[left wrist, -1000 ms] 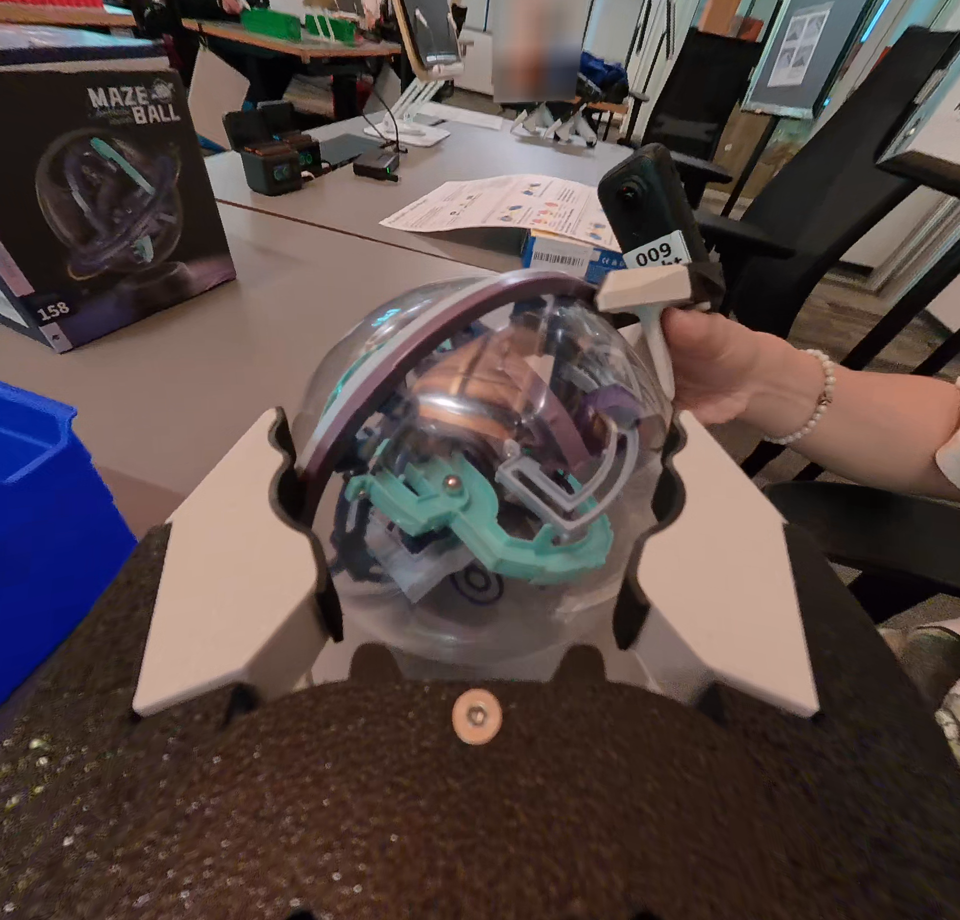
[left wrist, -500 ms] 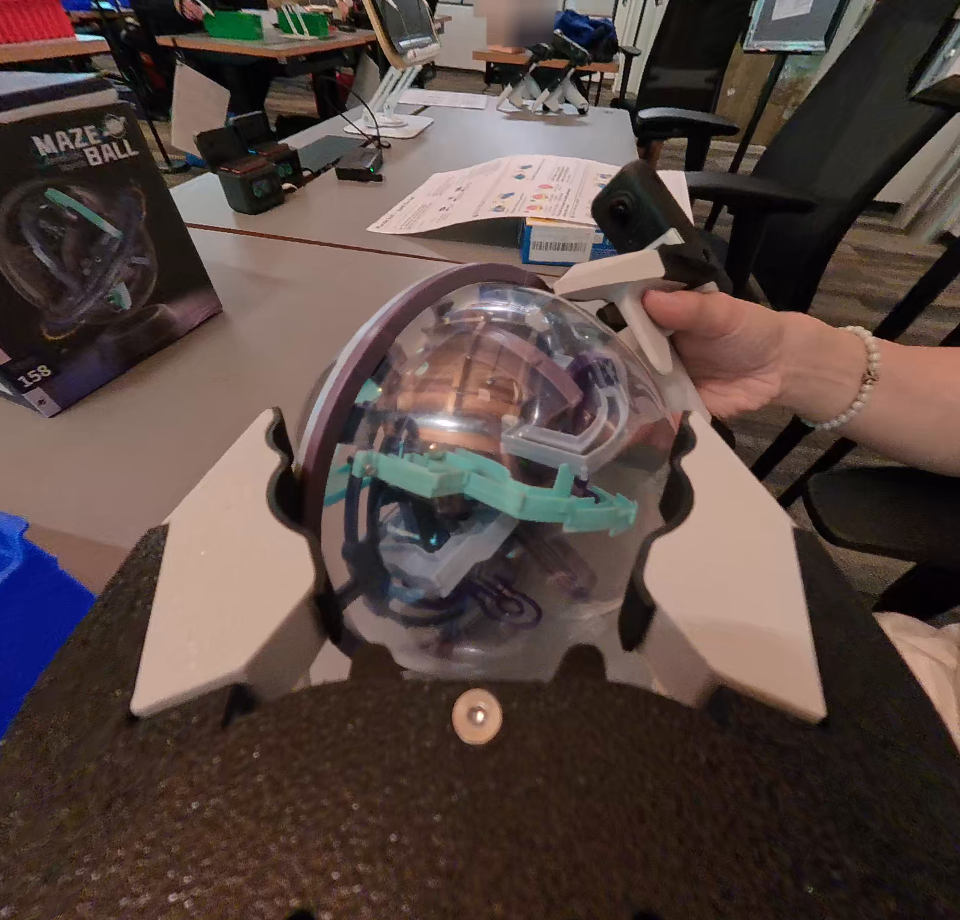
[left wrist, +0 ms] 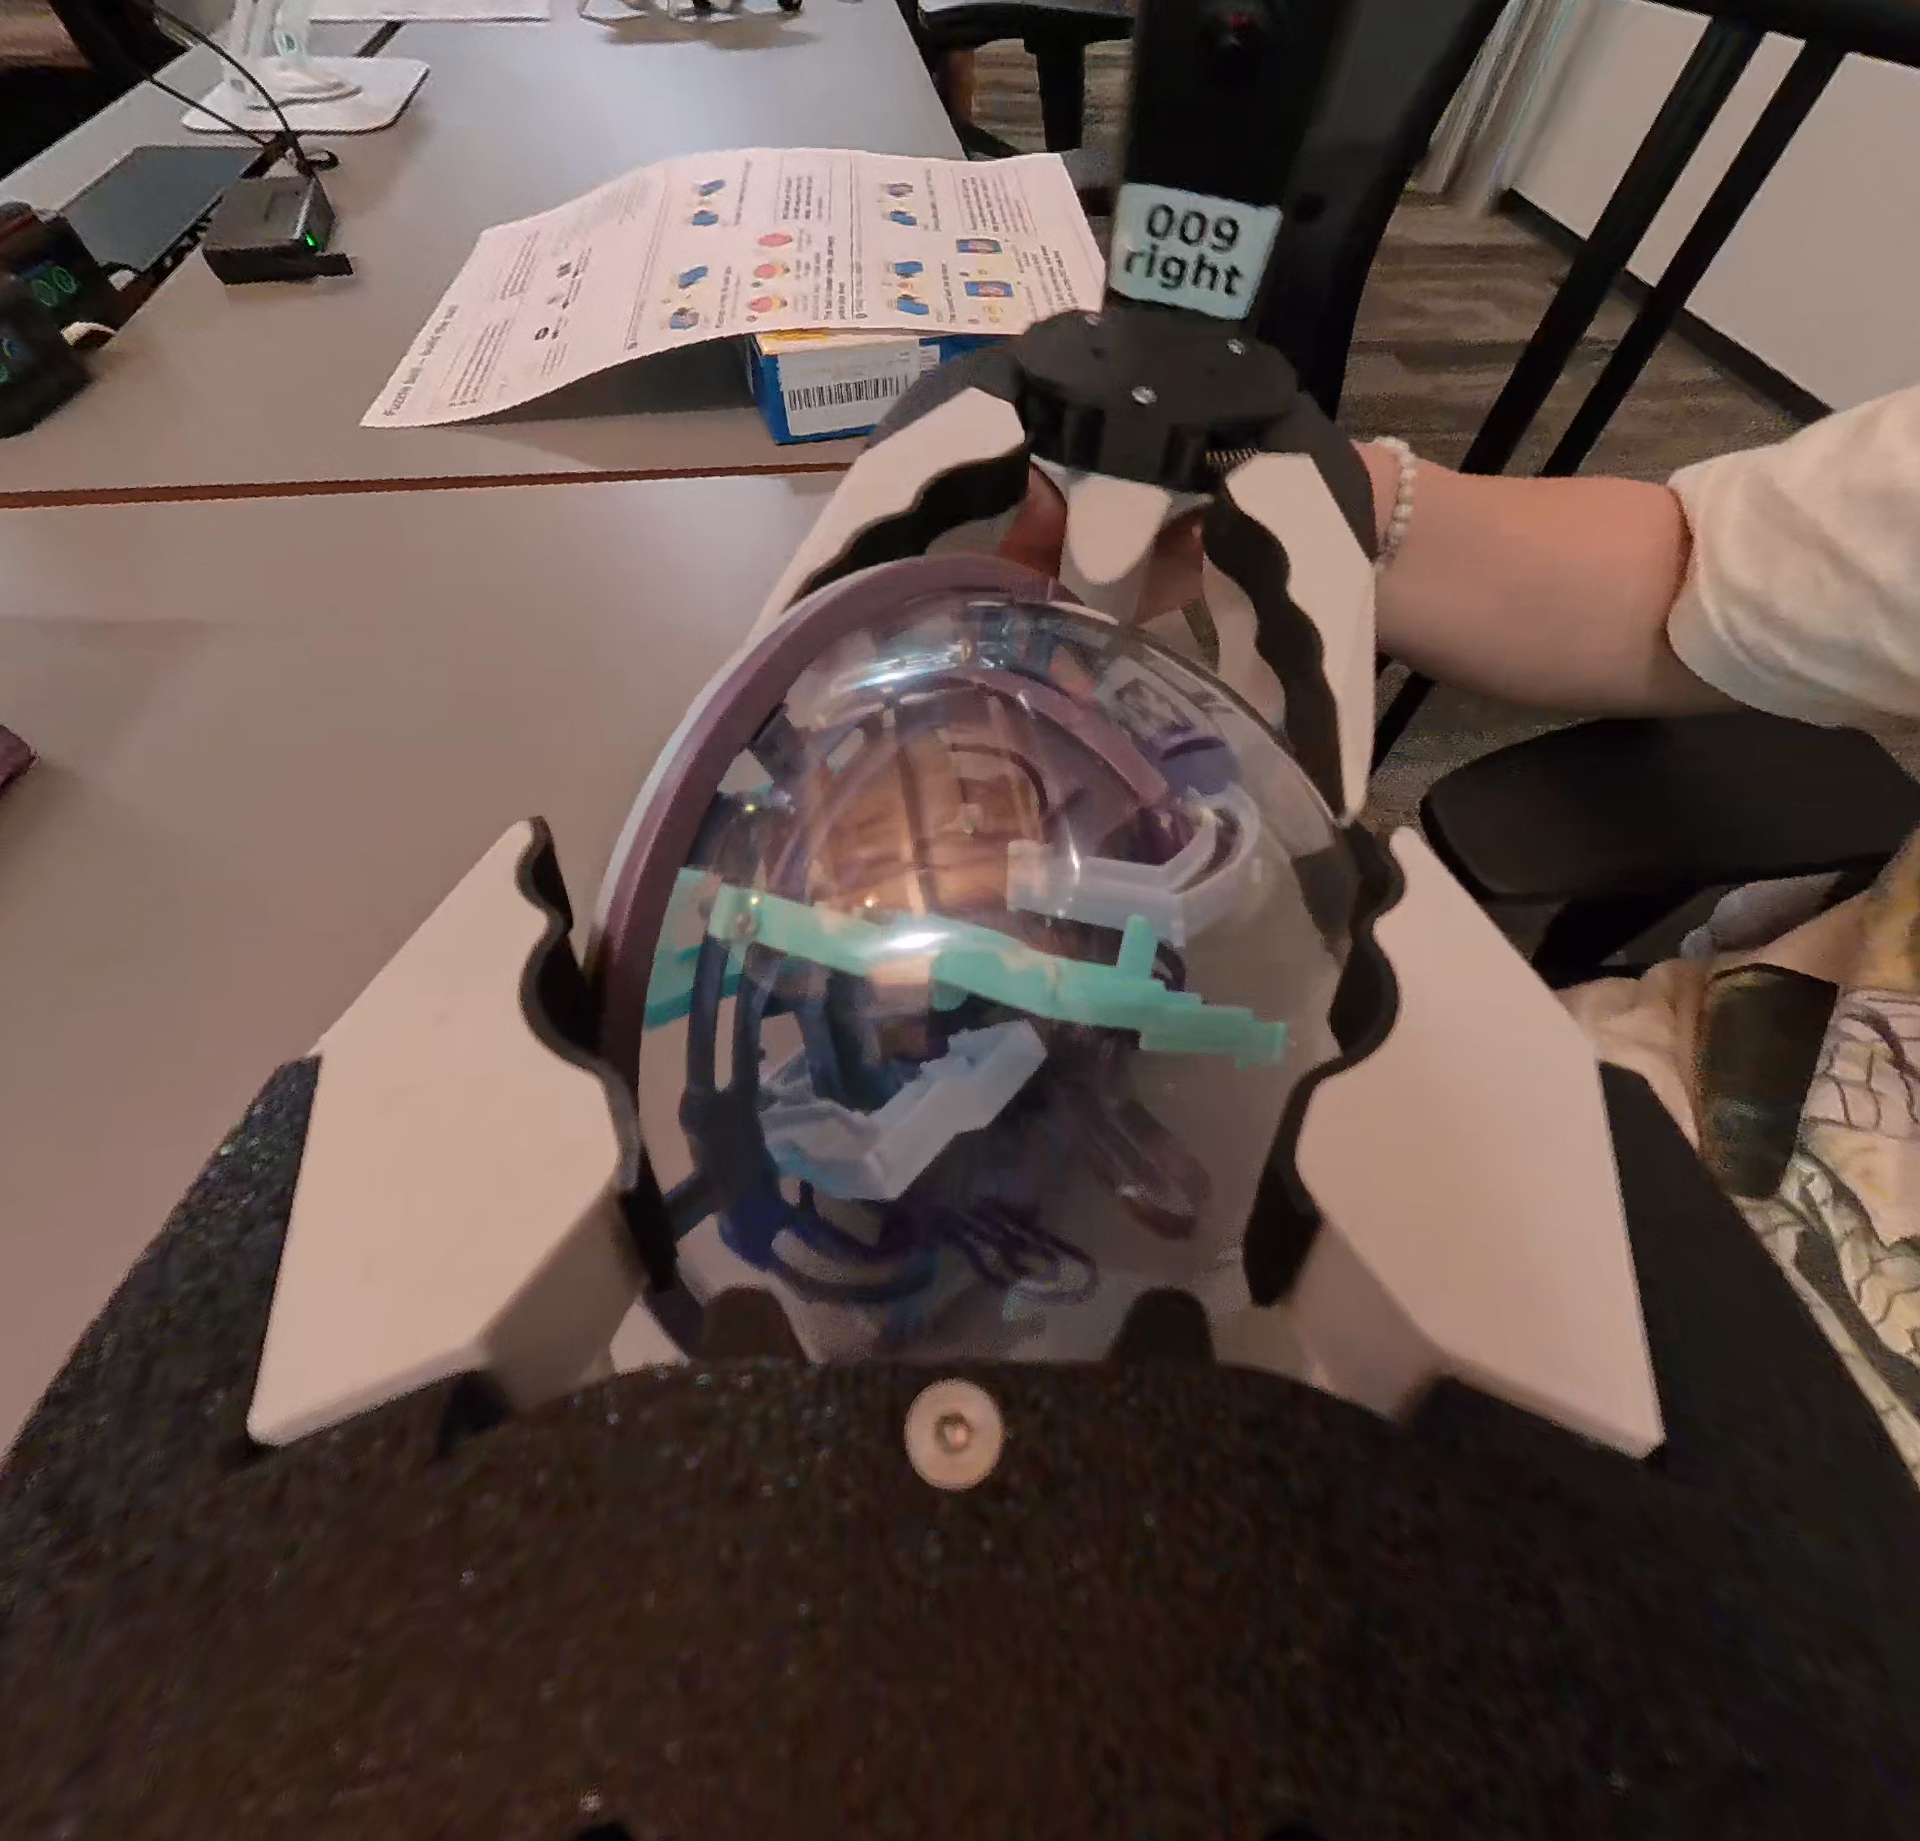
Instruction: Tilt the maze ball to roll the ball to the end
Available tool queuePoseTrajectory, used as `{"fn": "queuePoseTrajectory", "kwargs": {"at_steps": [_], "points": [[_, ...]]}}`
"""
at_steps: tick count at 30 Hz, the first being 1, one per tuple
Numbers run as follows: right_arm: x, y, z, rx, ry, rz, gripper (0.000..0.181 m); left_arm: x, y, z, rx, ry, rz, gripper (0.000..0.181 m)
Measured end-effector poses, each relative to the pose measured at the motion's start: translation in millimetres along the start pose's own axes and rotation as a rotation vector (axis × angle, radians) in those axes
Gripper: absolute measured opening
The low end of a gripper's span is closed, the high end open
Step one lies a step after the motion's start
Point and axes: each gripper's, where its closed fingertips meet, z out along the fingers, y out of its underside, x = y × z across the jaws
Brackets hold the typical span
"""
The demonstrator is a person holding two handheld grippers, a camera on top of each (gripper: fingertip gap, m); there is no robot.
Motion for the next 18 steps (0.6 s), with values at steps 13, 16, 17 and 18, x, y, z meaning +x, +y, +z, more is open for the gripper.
{"fn": "queuePoseTrajectory", "kwargs": {"at_steps": [13, 16, 17, 18], "points": [[-8.1, 36.2, -3.5, -0.159, 0.271, -0.171, 0.131, -10.9, -0.2, -4.2, 0.206, -0.362, -0.112, 0.158], [-8.1, 40.5, -2.0, -0.195, 0.326, -0.172, 0.129, -13.8, 0.3, -10.2, 0.255, -0.418, -0.116, 0.157], [-10.1, 42.1, -1.5, -0.208, 0.332, -0.182, 0.127, -15.1, -0.6, -12.8, 0.277, -0.445, -0.109, 0.157], [-13.2, 43.2, -0.3, -0.217, 0.333, -0.193, 0.126, -15.5, -2.2, -15.9, 0.308, -0.47, -0.104, 0.157]]}}
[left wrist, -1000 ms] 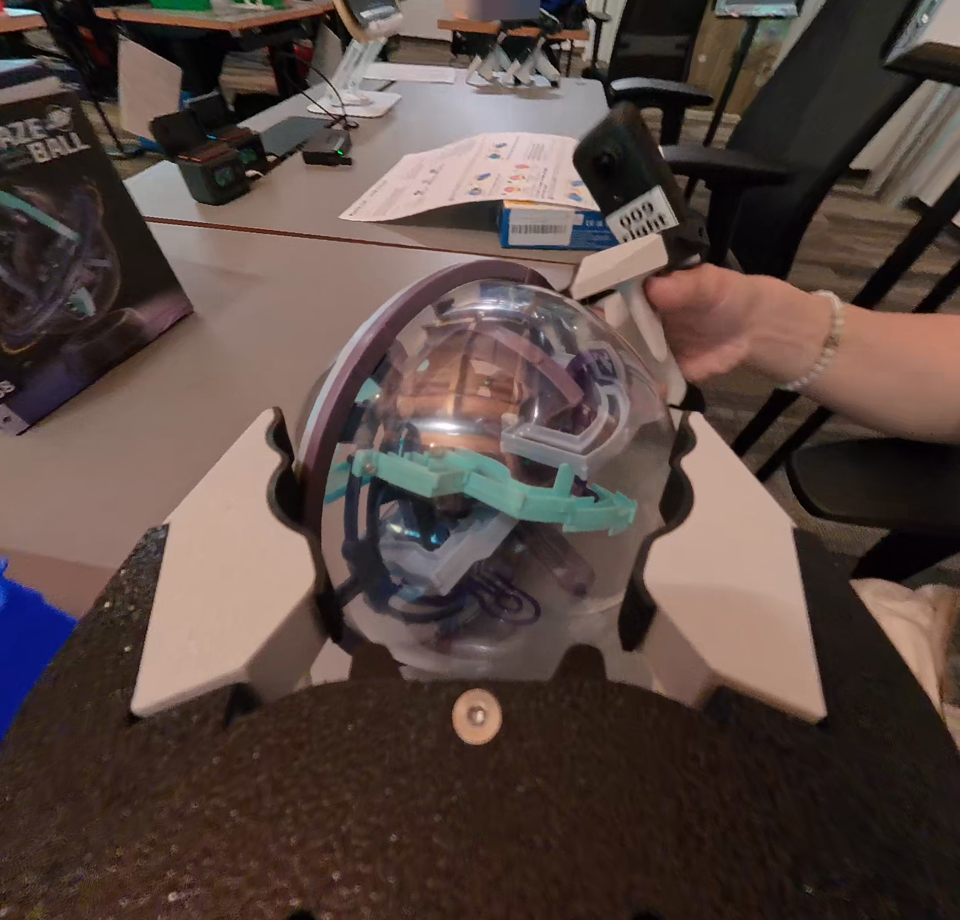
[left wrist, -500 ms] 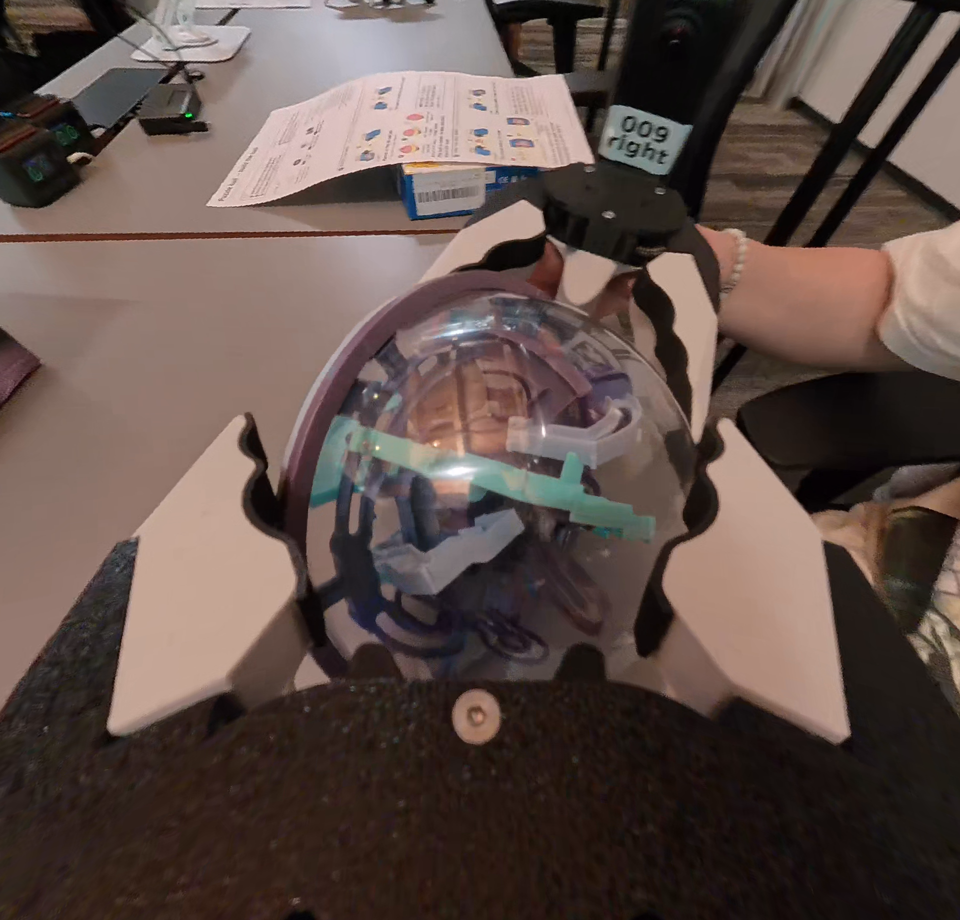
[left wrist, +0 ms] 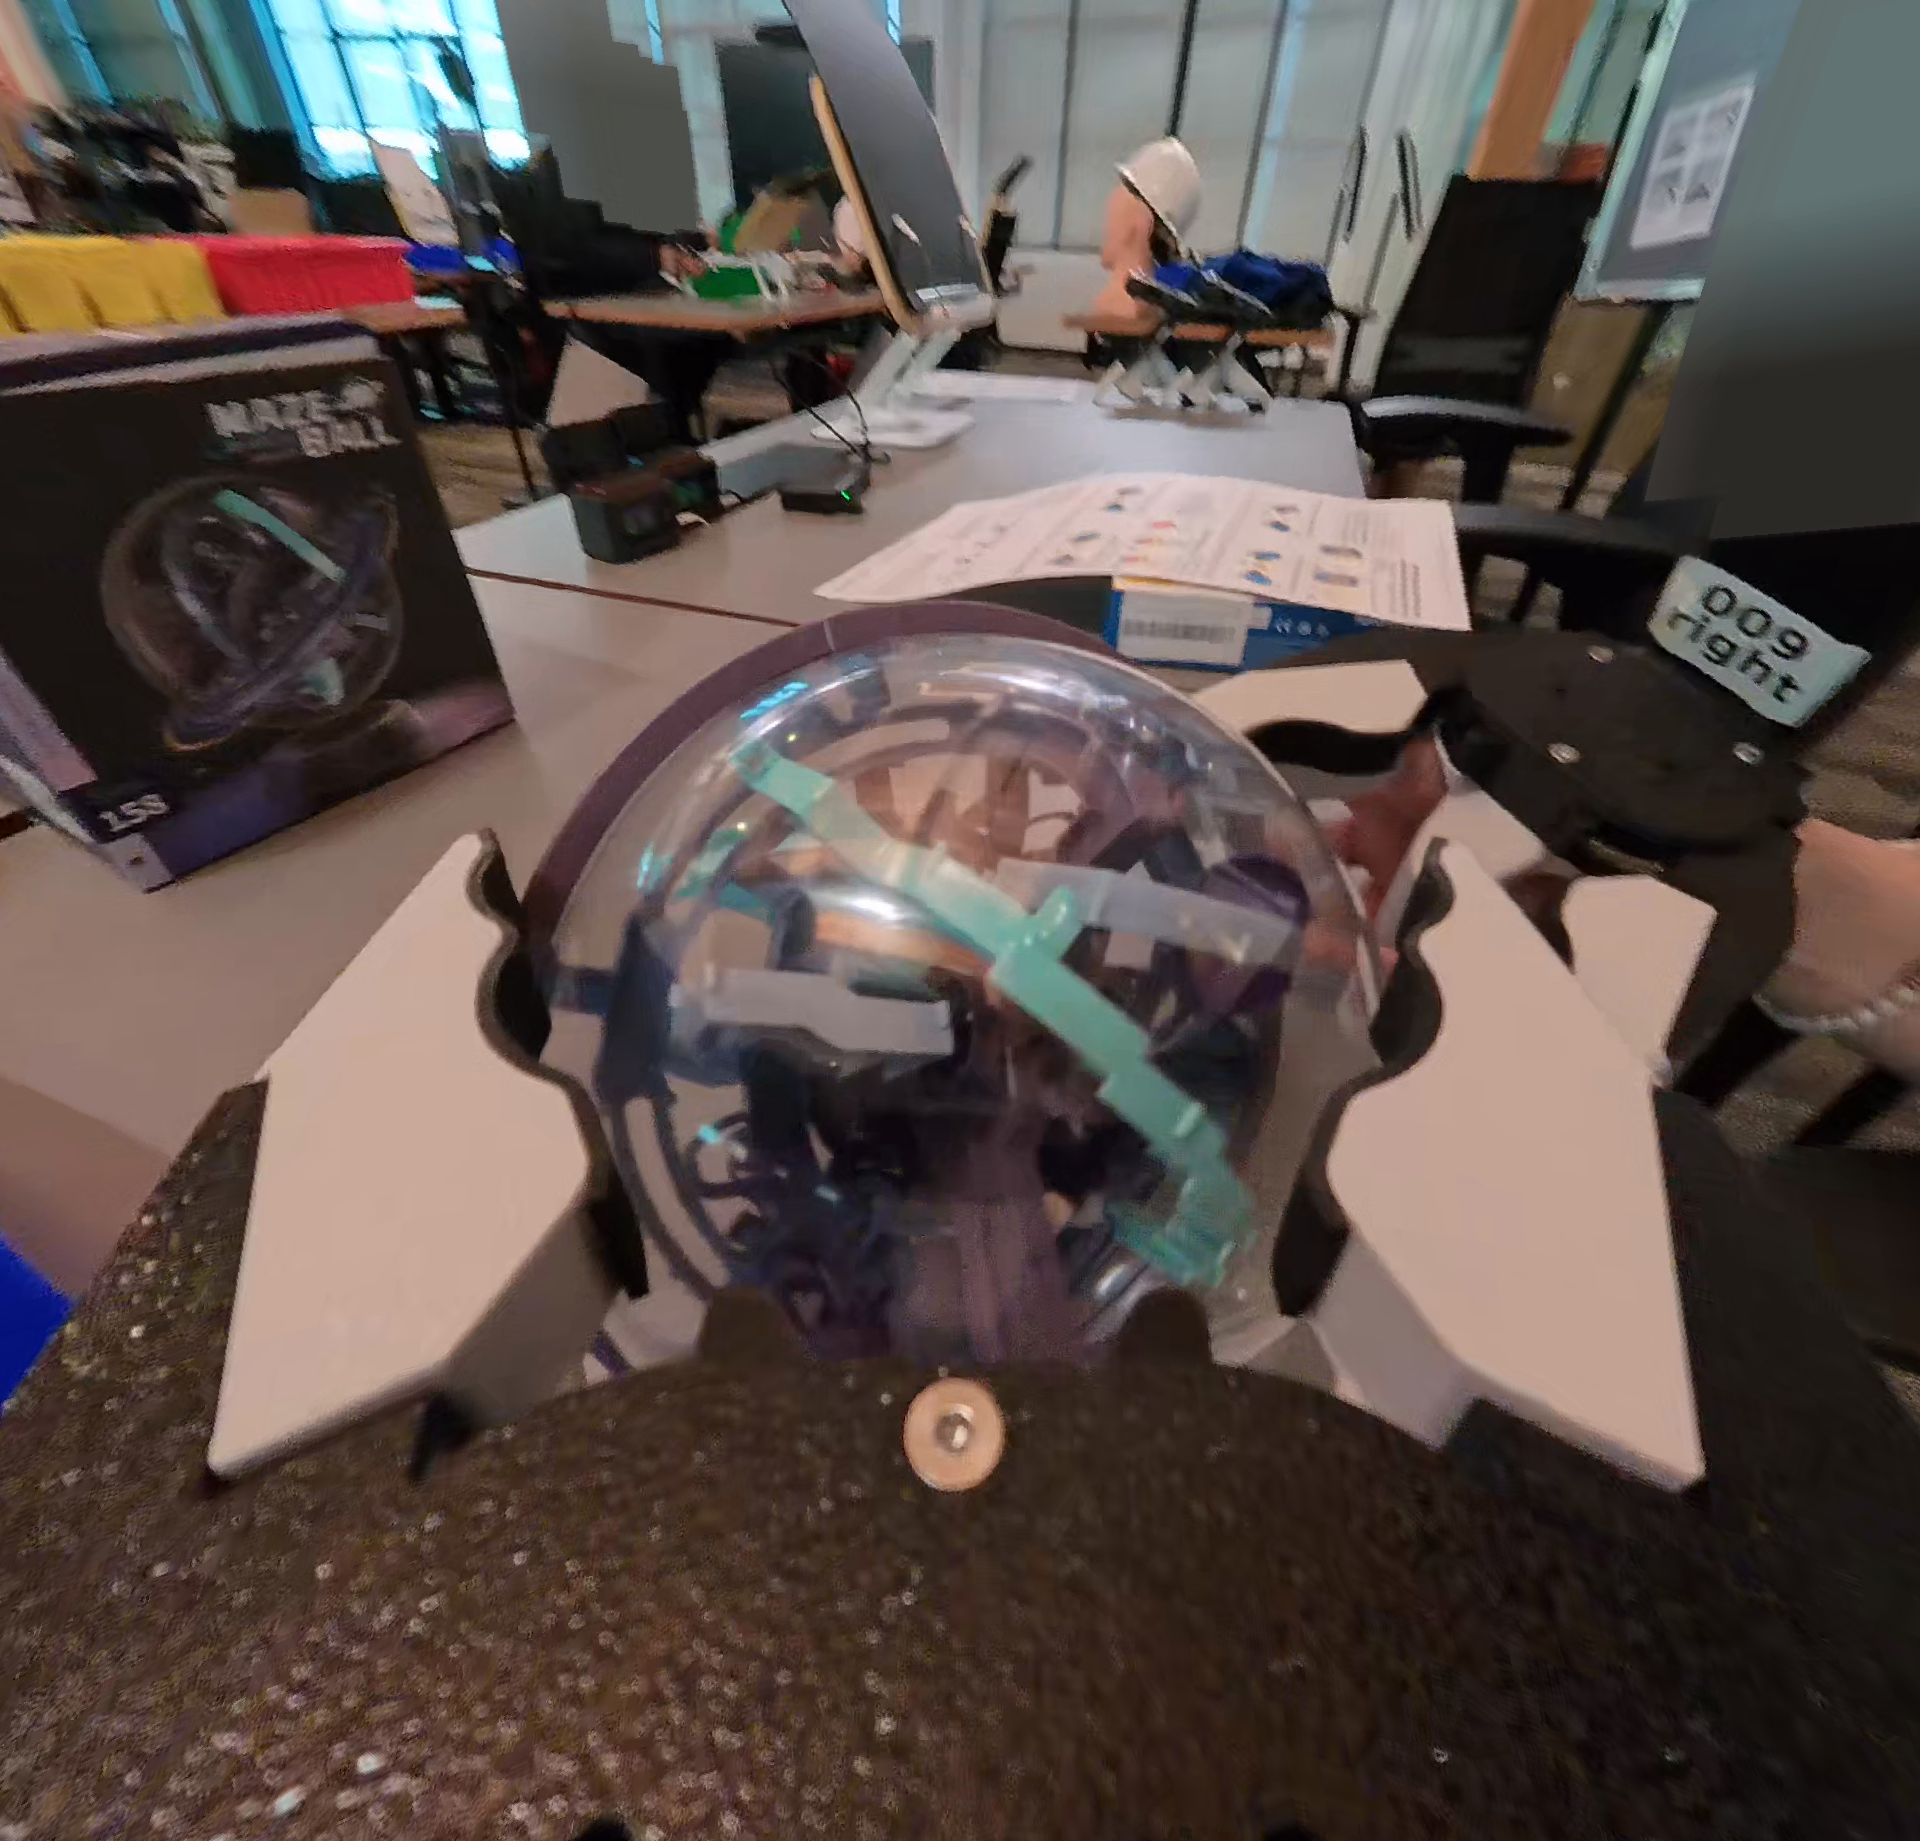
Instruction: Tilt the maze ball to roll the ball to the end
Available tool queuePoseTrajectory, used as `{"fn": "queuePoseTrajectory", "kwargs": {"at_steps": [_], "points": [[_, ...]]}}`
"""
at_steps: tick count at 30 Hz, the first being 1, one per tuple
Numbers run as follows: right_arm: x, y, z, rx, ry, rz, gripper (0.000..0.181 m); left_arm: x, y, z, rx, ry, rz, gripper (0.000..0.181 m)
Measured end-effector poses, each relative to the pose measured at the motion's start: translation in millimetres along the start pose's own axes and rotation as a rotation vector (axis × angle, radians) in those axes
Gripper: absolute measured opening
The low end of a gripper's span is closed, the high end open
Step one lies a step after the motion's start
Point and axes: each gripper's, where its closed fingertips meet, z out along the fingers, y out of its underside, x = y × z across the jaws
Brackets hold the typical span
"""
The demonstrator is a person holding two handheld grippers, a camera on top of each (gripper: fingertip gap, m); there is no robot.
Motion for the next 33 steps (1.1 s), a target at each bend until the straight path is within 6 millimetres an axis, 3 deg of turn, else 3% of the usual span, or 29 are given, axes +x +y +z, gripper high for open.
{"fn": "queuePoseTrajectory", "kwargs": {"at_steps": [3, 7, 11, 12, 14, 16, 21, 25, 33], "points": [[-7.8, -4.4, 1.3, 0.015, -0.002, -0.001, 0.13, -4.2, 5.4, -4.0, 0.005, -0.038, 0.01, 0.157], [-11.0, -8.8, -3.7, 0.043, -0.017, 0.05, 0.121, -3.8, 8.0, -5.2, -0.081, 0.019, -0.036, 0.157], [-17.2, 5.2, -10.3, -0.059, -0.075, -0.042, 0.122, 0.0, 12.6, -2.1, -0.204, 0.084, 0.062, 0.157], [-16.0, 11.0, -15.1, -0.115, -0.113, -0.108, 0.12, 1.7, 12.9, 0.0, -0.22, 0.104, 0.098, 0.157], [9.5, 2.6, -20.7, -0.119, -0.072, -0.176, 0.117, 8.6, 13.5, 6.0, -0.243, 0.151, 0.166, 0.157], [32.4, -12.9, -20.3, -0.055, -0.062, -0.111, 0.125, 16.3, 14.5, 12.5, -0.273, 0.191, 0.232, 0.157], [17.2, -8.1, -1.1, -0.044, -0.255, -0.027, 0.135, 29.8, 18.9, 22.6, -0.375, 0.296, 0.344, 0.157], [19.2, 7.6, 4.3, -0.054, -0.217, 0.018, 0.144, 32.8, 22.2, 30.4, -0.471, 0.371, 0.355, 0.158], [25.4, 16.1, 0.1, -0.057, -0.141, 0.153, 0.145, 37.2, 25.9, 41.8, -0.582, 0.494, 0.371, 0.158]]}}
